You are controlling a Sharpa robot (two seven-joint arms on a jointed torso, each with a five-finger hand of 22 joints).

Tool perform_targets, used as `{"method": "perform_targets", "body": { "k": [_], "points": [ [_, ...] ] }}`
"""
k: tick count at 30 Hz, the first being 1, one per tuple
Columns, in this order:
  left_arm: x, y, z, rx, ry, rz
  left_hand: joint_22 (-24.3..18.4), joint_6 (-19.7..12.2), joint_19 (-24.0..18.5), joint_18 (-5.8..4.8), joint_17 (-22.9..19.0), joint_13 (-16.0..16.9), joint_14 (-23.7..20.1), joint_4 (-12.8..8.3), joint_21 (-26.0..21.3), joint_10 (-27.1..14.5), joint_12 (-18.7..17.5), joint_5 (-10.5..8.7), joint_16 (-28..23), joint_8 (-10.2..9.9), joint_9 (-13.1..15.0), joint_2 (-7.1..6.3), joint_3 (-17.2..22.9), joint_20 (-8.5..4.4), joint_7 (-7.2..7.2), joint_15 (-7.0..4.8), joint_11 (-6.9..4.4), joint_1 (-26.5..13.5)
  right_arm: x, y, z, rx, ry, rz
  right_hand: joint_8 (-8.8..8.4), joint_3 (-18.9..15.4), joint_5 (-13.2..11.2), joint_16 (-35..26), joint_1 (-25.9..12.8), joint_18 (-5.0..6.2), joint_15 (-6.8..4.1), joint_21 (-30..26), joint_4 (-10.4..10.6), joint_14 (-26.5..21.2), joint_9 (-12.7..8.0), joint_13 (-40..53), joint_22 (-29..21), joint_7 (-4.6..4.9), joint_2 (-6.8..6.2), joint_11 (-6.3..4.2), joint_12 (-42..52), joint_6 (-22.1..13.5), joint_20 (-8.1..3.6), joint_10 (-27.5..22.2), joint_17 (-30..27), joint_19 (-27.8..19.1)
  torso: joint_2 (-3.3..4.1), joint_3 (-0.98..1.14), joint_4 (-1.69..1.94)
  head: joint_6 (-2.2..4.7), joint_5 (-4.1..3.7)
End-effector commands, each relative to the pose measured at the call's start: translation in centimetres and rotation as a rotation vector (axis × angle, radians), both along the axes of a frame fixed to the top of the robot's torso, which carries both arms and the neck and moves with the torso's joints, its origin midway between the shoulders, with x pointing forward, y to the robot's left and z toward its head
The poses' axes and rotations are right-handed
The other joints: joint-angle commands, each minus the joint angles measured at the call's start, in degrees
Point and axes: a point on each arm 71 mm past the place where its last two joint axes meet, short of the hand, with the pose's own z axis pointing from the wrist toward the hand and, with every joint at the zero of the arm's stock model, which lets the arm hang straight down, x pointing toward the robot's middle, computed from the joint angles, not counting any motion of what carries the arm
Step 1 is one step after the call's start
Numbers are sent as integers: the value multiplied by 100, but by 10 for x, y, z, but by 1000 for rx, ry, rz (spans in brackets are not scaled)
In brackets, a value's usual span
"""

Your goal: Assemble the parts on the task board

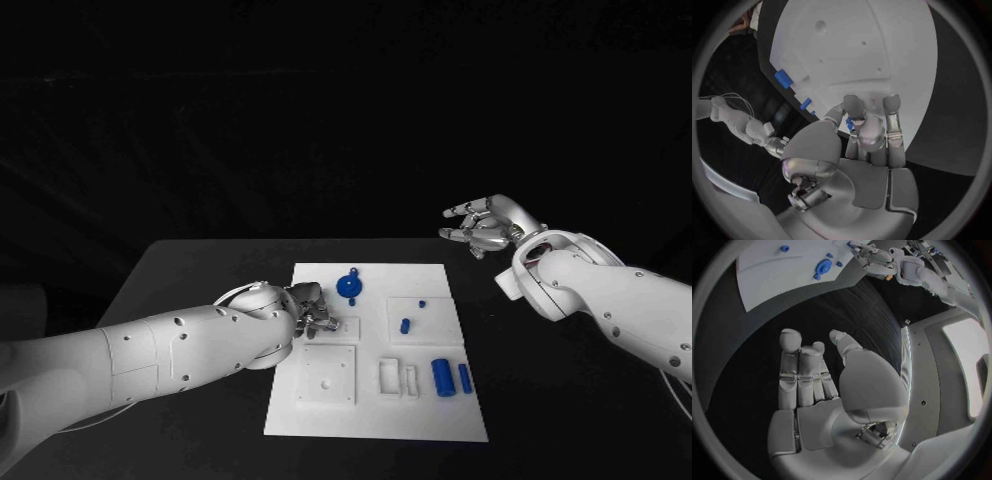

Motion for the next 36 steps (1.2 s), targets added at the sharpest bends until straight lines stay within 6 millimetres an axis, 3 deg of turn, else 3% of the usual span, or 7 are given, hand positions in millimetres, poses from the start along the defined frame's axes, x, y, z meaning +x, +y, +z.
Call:
{"method": "perform_targets", "body": {
  "k": [1, 7, 9, 10, 11, 32, 36],
  "points": [
    [-5, -2, -8, 30, 52, -27, 11, 1287, 33, 32, 0, 2, 1, 73, -27, 263, 21, -45, 14, 25, 1178, 76, -43, -23, -634, 32, -40, 7, 0, 2, 0, -1, 4, 16, -22, -1, 31, 14, -64, 77, -25, 9, 18, 12, 3, 1, 2, -5, 12, -35, 28, 15, -16, -3, 5, 239, -1, 2, 5, -6, -8],
    [-4, -3, -9, 29, 61, -28, 52, 1289, 52, 3, -5, 3, -3, 278, -71, 263, 22, -94, 16, 23, 1201, 54, -188, -48, -638, 29, -42, 45, 0, 2, -1, 1, -1, 15, -18, 16, 47, 27, -66, 78, -27, 21, 27, 19, 5, 2, 5, -7, 17, -37, 30, 43, -18, -1, 16, 241, 1, 5, 4, -8, -1],
    [-4, -3, -9, 29, 64, -27, 53, 1292, 53, 2, -6, 5, -2, 324, -78, 263, 25, -233, 15, 22, 1200, 53, -217, -47, -640, 29, -43, 15, 0, 2, -1, 3, -5, 15, -19, 68, 100, 28, -71, 75, -29, 32, 32, 24, 5, 2, 8, -6, 7, -40, 29, 52, -20, 2, 17, 243, 1, 8, 3, -10, -1],
    [-4, -3, -10, 29, 64, -26, 55, 1299, 57, 0, -1, 3, 0, 373, -82, 262, 23, -528, 18, 24, 1202, 67, -252, -50, -643, 29, -43, -3, 0, 2, -1, 3, -6, 15, -19, 75, 115, 29, -74, 74, -30, 36, 33, 25, 5, 2, 9, -6, 4, -40, 29, 51, -21, 3, 18, 244, -1, 6, 5, -11, -3],
    [-4, -4, -10, 29, 65, -26, 59, 1301, 60, -1, -4, 4, 0, 407, -88, 262, 24, -561, 17, 24, 1205, 63, -284, -50, -644, 29, -43, 8, 0, 2, -1, 3, -7, 14, -20, 88, 140, 31, -80, 74, -31, 43, 35, 26, 4, 1, 11, -6, -2, -41, 29, 47, -22, 4, 20, 244, -3, 4, 5, -9, -5],
    [-1, 0, -11, 33, 65, -8, 116, 1291, 92, -31, -44, -11, -7, 686, -168, 263, 13, -684, -6, 22, 1210, -76, -516, -80, -647, 24, -45, 29, -1, 2, -4, 4, -2, 11, -19, 117, 207, 35, -106, 76, -33, 58, 53, 33, 5, 4, 13, -7, -22, -43, 30, 49, -24, 10, 27, 244, 0, -3, 10, -21, -7],
    [0, 2, -11, 39, 70, -5, 125, 1298, 96, -42, -61, -20, -8, 761, -186, 263, 10, -1039, -16, 23, 1210, -200, -652, -90, -648, 24, -44, -13, -1, 2, -4, 3, -1, 11, -19, 117, 207, 35, -106, 76, -33, 58, 53, 33, 5, 4, 13, -7, -22, -43, 30, 49, -24, 10, 27, 244, 0, -5, 11, -33, -13]
  ]
}}
